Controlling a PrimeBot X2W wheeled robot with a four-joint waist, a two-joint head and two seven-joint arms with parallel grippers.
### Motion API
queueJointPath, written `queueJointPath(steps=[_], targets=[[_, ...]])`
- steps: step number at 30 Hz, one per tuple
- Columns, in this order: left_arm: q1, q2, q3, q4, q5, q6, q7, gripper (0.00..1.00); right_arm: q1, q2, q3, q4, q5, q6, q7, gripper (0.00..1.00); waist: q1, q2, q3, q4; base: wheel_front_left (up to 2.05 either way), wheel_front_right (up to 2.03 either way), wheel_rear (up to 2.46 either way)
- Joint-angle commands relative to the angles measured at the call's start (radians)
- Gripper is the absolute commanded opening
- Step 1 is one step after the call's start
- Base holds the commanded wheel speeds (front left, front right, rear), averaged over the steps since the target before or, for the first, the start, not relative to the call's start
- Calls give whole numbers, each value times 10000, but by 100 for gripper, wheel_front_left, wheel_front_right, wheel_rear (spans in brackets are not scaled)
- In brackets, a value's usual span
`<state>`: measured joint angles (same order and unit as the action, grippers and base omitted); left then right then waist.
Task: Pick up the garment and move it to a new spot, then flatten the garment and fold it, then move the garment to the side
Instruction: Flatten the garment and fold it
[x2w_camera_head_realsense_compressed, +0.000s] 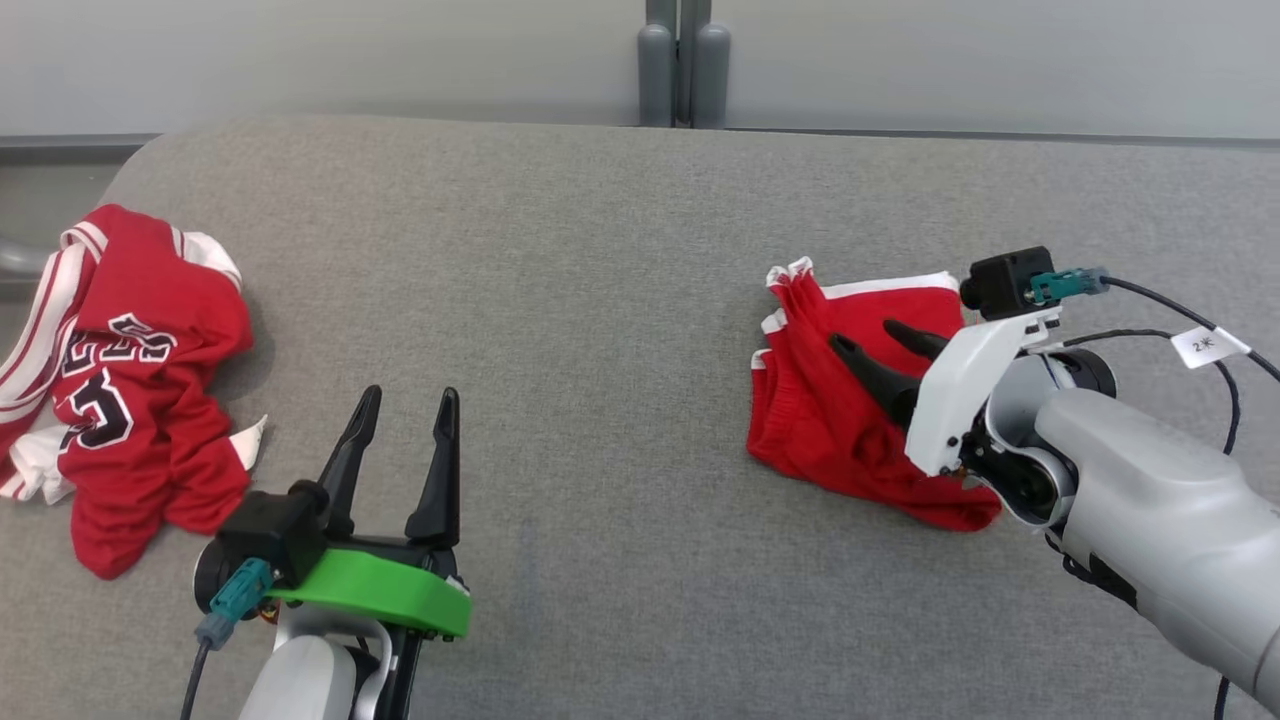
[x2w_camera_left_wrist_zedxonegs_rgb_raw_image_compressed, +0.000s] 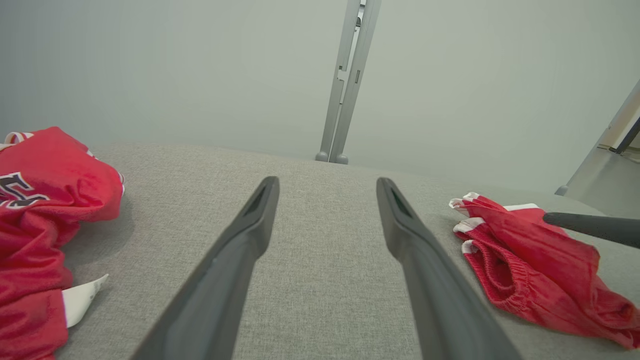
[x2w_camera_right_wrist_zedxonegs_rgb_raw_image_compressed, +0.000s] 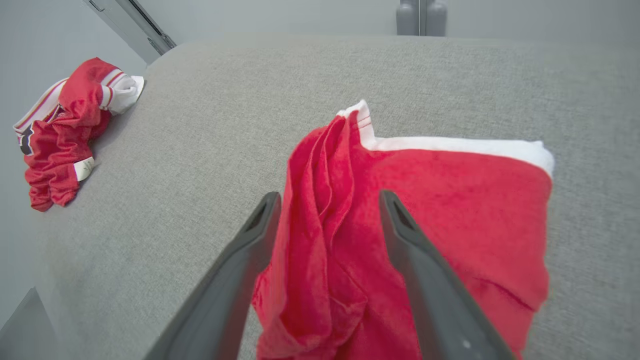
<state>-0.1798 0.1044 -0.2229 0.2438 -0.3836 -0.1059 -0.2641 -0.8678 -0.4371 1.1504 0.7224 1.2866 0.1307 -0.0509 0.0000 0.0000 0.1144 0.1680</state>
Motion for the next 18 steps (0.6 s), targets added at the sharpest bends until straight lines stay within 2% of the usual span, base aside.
queueJointPath(steps=[1, 6, 10, 15, 17, 18], targets=[[185, -14, 98, -38, 46, -53, -4, 100, 15, -184, -80, -204, -77, 0, -273, 100, 0, 0, -233, -365, 0, 0, 0], [436, -19, 372, -234, 138, -68, -3, 100, 248, -904, -361, -805, -436, 0, -1435, 100, 0, 0, -501, -906, 0, 0, 0], [566, -43, 525, -430, 239, -60, -3, 100, 509, -1369, -851, -715, -934, 0, -1993, 100, 0, 0, -616, -1221, 0, 0, 0], [730, -92, 677, -652, 362, -72, -4, 100, 1036, -1359, -2019, -210, -1638, 0, -2146, 100, 0, 0, -633, -1408, 0, 0, 0], [726, -105, 670, -739, 442, -74, -4, 100, 1298, -1193, -2493, -128, -1966, 2, -2143, 51, 0, 0, -594, -1382, 0, 0, 0], [708, -105, 669, -781, 503, -84, -4, 100, 1381, -1125, -2739, -77, -2098, 0, -2145, 43, 0, 0, -562, -1355, 0, 0, 0]])
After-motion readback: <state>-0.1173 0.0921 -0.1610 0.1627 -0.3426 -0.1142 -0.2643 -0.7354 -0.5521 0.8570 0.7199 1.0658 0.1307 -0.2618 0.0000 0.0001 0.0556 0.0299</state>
